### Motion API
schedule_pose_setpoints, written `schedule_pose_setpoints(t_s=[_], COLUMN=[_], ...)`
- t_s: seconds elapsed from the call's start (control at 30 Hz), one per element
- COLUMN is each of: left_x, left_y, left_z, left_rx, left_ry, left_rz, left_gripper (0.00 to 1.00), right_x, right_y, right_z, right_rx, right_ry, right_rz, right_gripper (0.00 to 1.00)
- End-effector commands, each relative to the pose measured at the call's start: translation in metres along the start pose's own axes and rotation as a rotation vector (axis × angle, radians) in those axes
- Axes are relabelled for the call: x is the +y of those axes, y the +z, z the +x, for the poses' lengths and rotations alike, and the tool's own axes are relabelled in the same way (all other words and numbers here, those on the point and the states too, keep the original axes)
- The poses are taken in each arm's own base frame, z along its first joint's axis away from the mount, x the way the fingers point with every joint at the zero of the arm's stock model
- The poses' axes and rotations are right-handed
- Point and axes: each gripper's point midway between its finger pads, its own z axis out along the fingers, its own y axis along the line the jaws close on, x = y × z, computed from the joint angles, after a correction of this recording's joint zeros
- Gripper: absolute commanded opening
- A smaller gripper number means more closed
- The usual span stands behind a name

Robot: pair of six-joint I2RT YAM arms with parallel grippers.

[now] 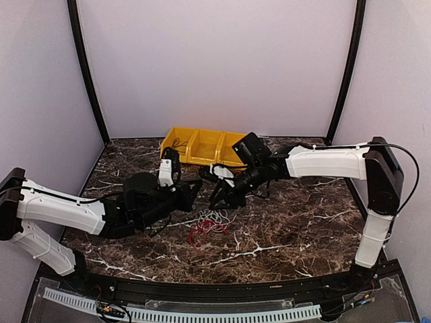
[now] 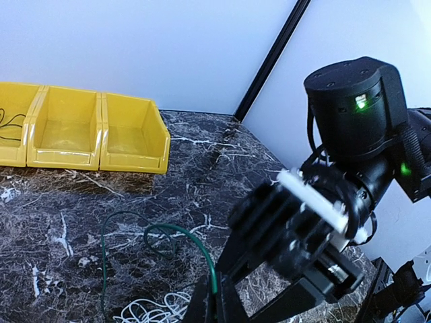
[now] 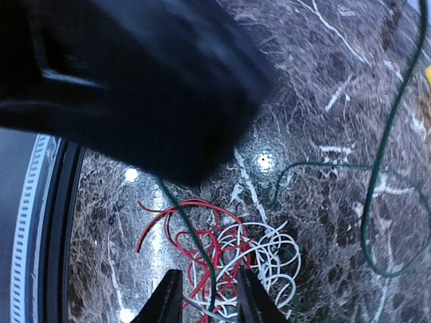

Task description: Untangle the cables

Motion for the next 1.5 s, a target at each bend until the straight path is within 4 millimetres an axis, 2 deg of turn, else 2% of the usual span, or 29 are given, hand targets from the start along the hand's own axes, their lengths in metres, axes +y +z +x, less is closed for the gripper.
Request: schedule_pose_setpoints(t_s=[0.0,0.13,0.17,0.2,0.23,0.27,0.4,0.5,0.53,0.57,0.6,0.63,0.67,0.7,0.73,0.8,1.03,1.13,1.3,1.4,1.47], left_x=[0.006,0.008,0.005,0.009,0.005,0.007,0.0,-0.004,-0.01,-0.01,-0.016,-0.017,-0.023,-0.024,-0.028,-0.031,-0.027,-0.026,-0.026,-0.023,-0.021], left_y=[-0.011,-0.023,-0.03,-0.033,-0.042,-0.046,-0.081,-0.112,-0.123,-0.131,-0.144,-0.149,-0.161,-0.166,-0.176,-0.184,-0.176,-0.168,-0.139,-0.125,-0.115], left_z=[-0.013,-0.032,-0.047,-0.051,-0.069,-0.078,-0.134,-0.173,-0.192,-0.2,-0.22,-0.226,-0.244,-0.25,-0.265,-0.278,-0.278,-0.274,-0.258,-0.243,-0.237], left_rx=[-0.037,-0.072,-0.102,-0.098,-0.137,-0.145,-0.242,-0.305,-0.34,-0.347,-0.386,-0.384,-0.421,-0.424,-0.454,-0.474,-0.422,-0.384,-0.262,-0.19,-0.156], left_ry=[-0.035,-0.015,-0.004,0.012,0.018,0.024,0.027,0.061,0.056,0.079,0.075,0.103,0.108,0.118,0.123,0.139,0.152,0.155,0.184,0.185,0.173], left_rz=[-0.017,-0.028,-0.026,-0.052,-0.044,-0.059,-0.047,-0.052,-0.045,-0.05,-0.038,-0.047,-0.04,-0.044,-0.039,-0.043,-0.101,-0.121,-0.171,-0.195,-0.205], left_gripper=[0.0,0.0,0.0,0.0,0.0,0.0,0.0,0.0,0.0,0.0,0.0,0.0,0.0,0.0,0.0,0.0,0.0,0.0,0.0,0.0,0.0], right_x=[0.001,0.003,0.003,0.002,0.001,-0.001,-0.005,-0.007,-0.008,-0.008,-0.009,-0.009,-0.009,-0.009,-0.01,-0.008,-0.009,-0.008,-0.007,-0.006,-0.009], right_y=[0.017,0.026,0.029,0.032,0.034,0.038,0.052,0.063,0.065,0.067,0.07,0.071,0.072,0.074,0.074,0.074,0.052,0.04,-0.004,-0.039,-0.062], right_z=[0.003,0.02,0.024,0.027,0.029,0.032,0.041,0.049,0.051,0.054,0.058,0.06,0.061,0.064,0.066,0.068,0.051,0.042,0.003,-0.015,-0.02], right_rx=[-0.012,0.006,0.014,0.019,0.026,0.033,0.064,0.087,0.094,0.101,0.11,0.115,0.119,0.127,0.132,0.138,0.116,0.103,0.039,0.001,-0.018], right_ry=[0.032,0.056,0.061,0.066,0.073,0.081,0.122,0.159,0.166,0.174,0.183,0.189,0.192,0.197,0.199,0.202,0.148,0.126,0.053,0.014,0.004], right_rz=[-0.043,-0.057,-0.06,-0.062,-0.065,-0.067,-0.097,-0.122,-0.127,-0.132,-0.135,-0.136,-0.135,-0.135,-0.134,-0.137,-0.092,-0.088,-0.042,0.002,0.043], right_gripper=[0.24,0.2,0.19,0.18,0.18,0.17,0.17,0.17,0.17,0.17,0.17,0.17,0.17,0.17,0.17,0.17,0.17,0.21,0.43,0.48,0.5])
